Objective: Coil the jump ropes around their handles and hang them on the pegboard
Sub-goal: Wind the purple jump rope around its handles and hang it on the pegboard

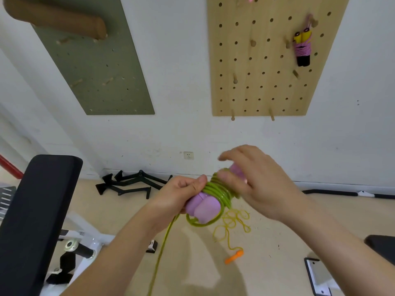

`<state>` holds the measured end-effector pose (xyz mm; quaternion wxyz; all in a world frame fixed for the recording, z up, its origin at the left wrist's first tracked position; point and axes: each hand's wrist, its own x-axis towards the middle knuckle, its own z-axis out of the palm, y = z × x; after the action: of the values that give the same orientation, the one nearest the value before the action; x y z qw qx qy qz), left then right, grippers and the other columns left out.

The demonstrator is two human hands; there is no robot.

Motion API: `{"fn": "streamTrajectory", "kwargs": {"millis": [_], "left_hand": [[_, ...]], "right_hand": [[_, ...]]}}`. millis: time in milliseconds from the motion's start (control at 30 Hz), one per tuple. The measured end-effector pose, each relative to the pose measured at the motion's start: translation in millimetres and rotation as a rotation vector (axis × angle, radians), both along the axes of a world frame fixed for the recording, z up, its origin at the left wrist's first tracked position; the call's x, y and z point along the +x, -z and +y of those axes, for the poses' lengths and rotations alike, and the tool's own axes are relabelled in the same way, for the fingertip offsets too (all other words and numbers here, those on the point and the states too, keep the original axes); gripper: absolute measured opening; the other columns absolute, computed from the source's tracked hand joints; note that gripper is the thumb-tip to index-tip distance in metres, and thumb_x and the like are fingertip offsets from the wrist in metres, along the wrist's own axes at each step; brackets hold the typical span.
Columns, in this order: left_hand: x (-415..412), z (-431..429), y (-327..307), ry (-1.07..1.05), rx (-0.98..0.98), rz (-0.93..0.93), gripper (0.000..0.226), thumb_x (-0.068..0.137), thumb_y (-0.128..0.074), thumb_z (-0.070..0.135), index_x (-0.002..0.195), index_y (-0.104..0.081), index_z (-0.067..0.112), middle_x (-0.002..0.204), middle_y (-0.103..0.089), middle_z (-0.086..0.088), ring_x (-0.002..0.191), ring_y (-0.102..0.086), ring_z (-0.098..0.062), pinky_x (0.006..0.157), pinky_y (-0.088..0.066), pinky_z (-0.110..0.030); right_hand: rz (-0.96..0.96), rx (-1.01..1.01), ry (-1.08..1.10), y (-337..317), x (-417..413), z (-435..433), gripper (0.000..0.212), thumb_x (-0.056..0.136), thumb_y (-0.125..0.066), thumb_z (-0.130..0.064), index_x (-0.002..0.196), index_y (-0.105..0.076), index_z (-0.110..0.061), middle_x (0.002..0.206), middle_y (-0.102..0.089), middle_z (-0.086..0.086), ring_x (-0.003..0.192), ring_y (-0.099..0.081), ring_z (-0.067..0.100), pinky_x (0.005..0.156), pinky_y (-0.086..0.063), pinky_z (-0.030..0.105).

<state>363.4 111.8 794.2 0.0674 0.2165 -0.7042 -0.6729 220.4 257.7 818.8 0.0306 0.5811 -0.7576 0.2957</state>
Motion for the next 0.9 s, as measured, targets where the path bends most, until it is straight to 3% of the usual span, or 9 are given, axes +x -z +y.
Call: {"fn": "streamTrajectory", "kwargs": {"millis": [100,200,300,400,467,600,733,833,900], "left_hand": [[1.5,-7.4,-0.6,-0.065,0.035,0.005,0.058,0.07,-0.067,0.058,0.073,-0.067,0.0,0.073,-0.059,-0.015,0.067,-0.049,-0.022,0.058,-0.032,-0.026],[0.7,-6.1,-2.8,-0.119,0.099,0.007,0.042,0.078,-0.064,0.049,0.065,-0.064,0.009,0.067,-0.051,-0.012,0.063,-0.042,-0.02,0.057,-0.02,-0.032],[-2.0,-3.5,-6.0,-0.173,0.177,-0.015,0.036,0.094,-0.049,0.028,0.064,-0.061,0.013,0.053,-0.05,-0.009,0.05,-0.032,-0.016,0.046,-0.017,-0.021],[-5.6,8.0,-7.3,-0.184,0.144,-0.008,0.034,0.099,-0.04,0.021,0.076,-0.064,0.014,0.05,-0.047,-0.004,0.043,-0.024,-0.011,0.037,-0.018,-0.017],[-6.5,13.9,-3.0,-0.203,-0.165,-0.081,0.019,0.097,-0.047,0.023,0.09,-0.065,0.02,0.053,-0.047,0.002,0.045,-0.034,-0.014,0.043,-0.032,-0.02],[5.7,12.9,1.1,-0.048,-1.479,-0.343,0.015,0.092,-0.05,0.036,0.099,-0.06,0.026,0.073,-0.063,0.004,0.067,-0.061,-0.018,0.058,-0.046,-0.028],[3.7,13.2,-14.9,0.212,-1.744,-0.294,0.016,0.093,-0.054,0.031,0.105,-0.056,0.022,0.089,-0.058,0.004,0.08,-0.061,-0.018,0.057,-0.037,-0.028],[-0.1,4.7,-29.7,0.278,-1.854,-0.206,0.032,0.054,-0.089,0.029,0.073,-0.065,0.021,0.06,-0.053,0.005,0.05,-0.052,-0.017,0.041,-0.026,-0.022],[-2.2,-6.1,-34.7,0.223,-1.905,-0.085,0.027,0.056,-0.087,0.029,0.065,-0.063,0.021,0.055,-0.049,0.005,0.047,-0.047,-0.018,0.041,-0.021,-0.021]], "right_hand": [[0.288,0.256,-0.148,1.2,19.0,9.7,0.094,0.065,-0.045,-0.081,0.144,-0.019,-0.038,0.151,-0.026,0.002,0.144,-0.017,0.02,0.113,-0.018,0.05],[0.454,0.121,-0.128,17.5,17.1,-5.6,0.063,0.082,-0.06,-0.042,0.137,-0.032,-0.034,0.127,-0.051,0.005,0.125,-0.048,0.025,0.107,-0.03,0.051],[0.232,0.028,-0.187,11.8,10.5,-14.7,0.041,0.089,-0.044,-0.046,0.127,-0.037,-0.031,0.11,-0.056,-0.001,0.101,-0.055,0.02,0.094,-0.042,0.034],[-0.204,-0.031,-0.051,11.6,5.1,-20.0,0.037,0.087,-0.056,-0.045,0.115,-0.041,-0.026,0.1,-0.055,-0.004,0.085,-0.054,0.015,0.071,-0.043,0.031],[-0.241,-0.034,0.016,16.6,-0.1,-26.7,0.031,0.085,-0.059,-0.041,0.103,-0.041,-0.024,0.089,-0.053,-0.004,0.075,-0.05,0.014,0.065,-0.04,0.032],[-0.072,0.253,0.075,24.1,-5.8,-30.3,0.03,0.087,-0.054,-0.041,0.103,-0.038,-0.022,0.092,-0.051,0.001,0.08,-0.055,0.025,0.071,-0.047,0.041],[0.026,0.433,0.053,22.3,-8.6,-28.9,0.032,0.086,-0.054,-0.04,0.105,-0.039,-0.019,0.098,-0.052,0.002,0.088,-0.057,0.029,0.074,-0.048,0.041],[0.136,0.51,-0.049,16.2,0.9,-29.5,0.031,0.087,-0.053,-0.038,0.107,-0.038,-0.02,0.098,-0.051,0.0,0.088,-0.058,0.028,0.069,-0.047,0.036],[0.179,0.496,-0.106,10.5,6.2,-27.4,0.028,0.083,-0.053,-0.038,0.099,-0.036,-0.024,0.091,-0.047,-0.003,0.083,-0.057,0.026,0.065,-0.045,0.034]]}}
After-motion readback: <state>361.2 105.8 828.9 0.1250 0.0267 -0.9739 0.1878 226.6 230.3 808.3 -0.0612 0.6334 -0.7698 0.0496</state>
